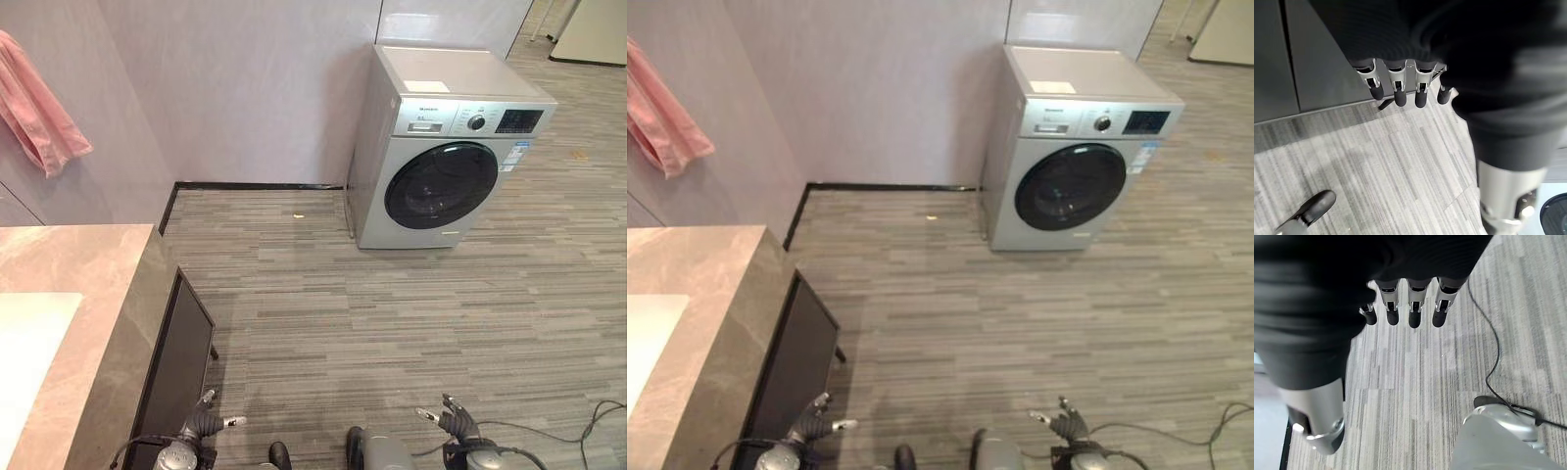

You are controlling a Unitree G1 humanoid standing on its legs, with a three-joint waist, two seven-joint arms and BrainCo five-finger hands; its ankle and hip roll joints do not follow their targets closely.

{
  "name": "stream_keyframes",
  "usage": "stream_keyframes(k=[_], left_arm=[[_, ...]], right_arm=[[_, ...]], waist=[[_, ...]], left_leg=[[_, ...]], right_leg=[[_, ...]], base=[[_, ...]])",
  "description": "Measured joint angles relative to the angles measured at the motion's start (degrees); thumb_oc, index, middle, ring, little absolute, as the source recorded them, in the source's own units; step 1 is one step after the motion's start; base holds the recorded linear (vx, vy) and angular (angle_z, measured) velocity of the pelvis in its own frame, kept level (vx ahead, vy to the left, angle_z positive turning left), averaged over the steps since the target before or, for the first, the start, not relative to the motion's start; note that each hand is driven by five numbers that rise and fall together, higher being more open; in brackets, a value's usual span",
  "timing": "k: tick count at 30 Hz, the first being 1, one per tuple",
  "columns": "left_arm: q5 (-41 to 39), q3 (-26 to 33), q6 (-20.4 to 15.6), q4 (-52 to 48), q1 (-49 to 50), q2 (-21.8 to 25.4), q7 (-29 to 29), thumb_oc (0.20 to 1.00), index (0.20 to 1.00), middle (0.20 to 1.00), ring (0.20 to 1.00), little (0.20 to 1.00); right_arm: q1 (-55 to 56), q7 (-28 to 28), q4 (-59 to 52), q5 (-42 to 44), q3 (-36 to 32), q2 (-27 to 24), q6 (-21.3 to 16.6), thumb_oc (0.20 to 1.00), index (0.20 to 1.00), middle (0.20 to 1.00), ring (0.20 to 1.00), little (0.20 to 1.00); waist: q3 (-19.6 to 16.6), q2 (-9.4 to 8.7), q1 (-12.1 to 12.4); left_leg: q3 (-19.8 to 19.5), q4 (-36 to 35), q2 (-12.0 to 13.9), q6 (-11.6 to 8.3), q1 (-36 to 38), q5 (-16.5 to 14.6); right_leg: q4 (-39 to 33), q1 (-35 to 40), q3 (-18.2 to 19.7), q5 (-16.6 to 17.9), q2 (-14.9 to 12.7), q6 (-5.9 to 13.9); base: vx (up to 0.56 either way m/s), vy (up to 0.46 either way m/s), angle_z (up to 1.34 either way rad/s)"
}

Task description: Put brush and paste in cup on sink, flatten towel.

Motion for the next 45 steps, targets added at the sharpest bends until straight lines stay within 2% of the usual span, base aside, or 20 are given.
stream_keyframes(k=[2,4,5,7,12,13,17,19,24,25,27,33,35,37,38,39,40,42,43,45], left_arm=[[0.0,0.9,0.2,3.9,-3.5,-1.9,0.8,1.000,1.000,1.000,1.000,1.000],[0.1,0.6,0.0,3.8,-3.2,-1.9,0.7,1.000,1.000,1.000,1.000,1.000],[0.1,0.6,0.0,4.0,-2.8,-1.7,0.8,1.000,1.000,1.000,1.000,1.000],[0.3,-0.8,0.0,4.0,-2.6,-1.9,0.7,1.000,1.000,1.000,1.000,1.000],[0.5,-0.4,-0.1,5.2,-3.9,-3.1,0.8,1.000,1.000,1.000,1.000,1.000],[0.4,-0.5,0.1,7.4,-7.2,-3.0,0.8,1.000,1.000,1.000,1.000,1.000],[-0.1,-1.0,0.1,7.5,-9.9,-2.9,1.3,1.000,1.000,1.000,1.000,1.000],[-0.1,-1.5,0.1,6.8,-9.6,-2.9,1.3,1.000,1.000,1.000,1.000,1.000],[0.0,-2.4,0.1,5.6,-8.3,-2.9,1.9,1.000,1.000,1.000,1.000,1.000],[0.1,-2.5,0.0,5.5,-8.5,-2.8,2.0,1.000,1.000,1.000,1.000,1.000],[0.1,-2.5,0.1,6.3,-8.5,-2.7,2.3,1.000,1.000,1.000,1.000,1.000],[0.1,-1.8,0.1,5.8,-7.5,-2.6,2.4,1.000,1.000,1.000,1.000,1.000],[0.1,-0.3,0.1,6.0,-7.3,-3.1,2.4,1.000,1.000,1.000,1.000,1.000],[0.0,0.0,0.1,6.6,-7.1,-3.1,2.4,1.000,1.000,1.000,1.000,1.000],[0.0,0.0,0.0,6.5,-6.3,-3.2,2.4,1.000,1.000,1.000,1.000,1.000],[0.0,0.1,0.1,7.2,-6.4,-2.8,2.4,1.000,1.000,1.000,1.000,1.000],[0.1,-0.4,0.1,7.6,-7.1,-2.9,2.4,1.000,1.000,1.000,1.000,1.000],[0.1,-0.5,0.0,7.1,-7.1,-1.9,2.4,1.000,1.000,1.000,1.000,1.000],[0.2,-0.9,0.1,7.1,-7.3,-1.6,2.3,1.000,1.000,1.000,1.000,1.000],[0.9,-3.1,0.0,5.9,-7.4,-1.4,2.3,1.000,1.000,1.000,1.000,1.000]], right_arm=[[-0.7,-0.2,-1.2,-0.9,0.1,-0.2,-0.2,1.000,1.000,1.000,1.000,1.000],[-0.4,-0.2,-1.0,-1.1,0.2,0.2,0.0,1.000,1.000,1.000,1.000,1.000],[0.1,-0.3,-0.9,-1.2,0.3,0.2,0.0,1.000,1.000,1.000,1.000,1.000],[0.8,-0.7,-1.0,-2.6,1.7,-1.0,0.0,1.000,1.000,1.000,1.000,1.000],[0.5,-1.2,-0.9,-3.8,2.5,-3.6,0.0,1.000,1.000,1.000,1.000,1.000],[0.7,-1.2,-0.8,-3.9,2.6,-3.7,0.1,1.000,1.000,1.000,1.000,1.000],[-0.6,-1.3,-3.1,-3.9,3.2,-4.2,0.0,1.000,1.000,1.000,1.000,1.000],[-1.4,-1.5,-3.7,-4.8,5.3,-4.7,0.0,1.000,1.000,1.000,1.000,1.000],[0.5,-2.2,-5.0,-7.9,6.9,-5.4,0.0,1.000,1.000,1.000,1.000,1.000],[0.6,-2.4,-4.8,-9.1,7.6,-5.5,0.0,1.000,1.000,1.000,1.000,1.000],[0.6,-2.4,-4.9,-10.1,8.8,-5.3,0.0,1.000,1.000,1.000,1.000,1.000],[0.7,-2.3,-5.0,-11.4,10.3,-5.5,0.0,1.000,1.000,1.000,1.000,1.000],[-0.8,-2.3,-3.9,-11.7,10.2,-5.2,0.0,1.000,1.000,1.000,1.000,1.000],[-0.1,-2.0,-3.3,-12.2,10.3,-4.9,0.1,1.000,1.000,1.000,1.000,1.000],[0.1,-1.8,-3.2,-12.2,10.3,-5.0,0.1,1.000,1.000,1.000,1.000,1.000],[0.1,-1.6,-3.2,-12.2,10.3,-4.2,0.3,1.000,1.000,1.000,1.000,1.000],[0.2,-0.9,-4.0,-12.2,11.2,-4.1,0.2,1.000,1.000,1.000,1.000,1.000],[1.9,-0.2,-5.3,-12.2,11.3,-3.1,0.2,1.000,1.000,1.000,1.000,1.000],[2.3,0.1,-5.8,-12.2,11.3,-2.9,0.2,1.000,1.000,1.000,1.000,1.000],[2.1,0.1,-5.7,-12.2,11.1,-3.0,0.3,1.000,1.000,1.000,1.000,1.000]], waist=[[0.8,1.27,-0.4],[0.6,0.64,-1.2],[0.8,-0.47,-1.8],[0.2,0.17,-2.9],[-2.2,3.32,-3.1],[-2.2,1.45,-3.3],[-1.0,-2.49,-2.6],[-0.3,-3.33,-1.8],[0.1,-1.65,-0.1],[0.3,-1.28,0.9],[0.5,-0.37,1.0],[1.3,-0.32,2.3],[1.1,-0.14,3.5],[1.0,0.13,3.6],[0.6,0.91,3.7],[0.4,-0.27,3.4],[0.4,0.04,3.3],[-0.8,-1.96,3.6],[-1.2,-3.09,3.4],[-0.2,-2.13,3.3]], left_leg=[[-0.6,1.2,1.5,-0.32,-3.0,-0.2],[-1.1,0.2,1.3,-0.91,-2.1,-0.1],[-1.3,-0.1,1.5,-3.04,0.1,-0.5],[-3.7,-0.1,3.4,-4.88,1.0,-1.1],[-6.4,2.5,9.3,-7.29,0.5,-2.5],[-7.9,11.7,9.9,-11.91,-4.1,-1.7],[-10.1,30.8,10.0,-17.65,-15.2,5.8],[-5.7,35.7,10.4,-14.27,-19.2,4.5],[-1.3,15.6,6.6,-12.82,-18.6,3.0],[-1.3,6.5,5.8,-12.53,-17.2,4.1],[-0.7,-0.3,7.1,-13.05,-16.9,6.7],[1.9,0.0,10.0,-11.91,-15.9,8.8],[1.7,0.1,7.9,-10.51,-15.2,9.6],[1.9,1.4,5.6,-6.77,-13.9,9.5],[2.1,1.2,5.5,-2.74,-12.6,10.3],[2.1,1.5,4.2,-2.24,-11.7,9.2],[2.0,1.3,3.7,-1.28,-9.9,6.8],[1.3,2.4,1.0,0.04,-8.6,4.7],[0.7,3.0,-0.8,1.10,-8.0,3.3],[-1.1,3.0,-2.7,2.54,-4.2,2.0]], right_leg=[[-11.3,-0.9,-2.5,0.0,-0.2,1.35],[-17.0,0.3,-2.6,1.3,-1.5,2.63],[-19.6,2.5,-2.4,4.5,-2.0,1.65],[-19.0,4.2,-2.3,6.4,0.5,-0.40],[-18.0,5.7,-4.3,3.0,6.6,-6.32],[-18.1,6.2,-5.4,2.2,6.2,-8.32],[-18.3,8.1,-7.3,0.7,4.7,-11.26],[-20.3,10.0,-8.4,0.2,4.8,-11.68],[-24.8,11.9,-9.0,0.6,7.7,-12.20],[-25.2,12.1,-8.7,0.5,8.3,-11.24],[-26.4,13.1,-8.9,0.6,10.3,-11.19],[-27.2,19.2,-7.5,-1.4,13.1,-13.27],[-27.3,20.4,-5.8,-3.4,12.8,-11.69],[-24.2,21.5,-5.3,-5.7,12.1,-11.65],[-21.0,21.5,-4.6,-7.8,12.2,-10.57],[-17.5,20.6,-4.6,-9.4,10.6,-9.79],[-0.6,14.4,-4.3,-11.4,8.2,-6.58],[14.8,8.2,-2.8,-12.0,3.6,-3.61],[20.1,6.6,-2.4,-10.7,1.5,-2.78],[31.2,3.8,-3.2,-3.6,-2.4,-2.01]], base=[[0.23,-0.076,0.09],[0.34,-0.131,0.15],[0.29,-0.120,0.12],[0.31,-0.153,0.36],[0.28,-0.189,0.16],[0.21,-0.242,0.51],[0.20,-0.220,0.39],[0.30,-0.036,0.25],[0.34,0.064,-0.02],[0.25,0.059,-0.19],[0.26,0.064,-0.16],[0.40,0.122,-0.13],[0.36,0.182,-0.42],[0.25,0.180,-0.25],[0.24,0.212,-0.10],[0.21,0.209,0.00],[0.23,0.243,0.21],[0.23,0.263,0.30],[0.23,0.259,0.52],[0.34,0.195,0.69]])
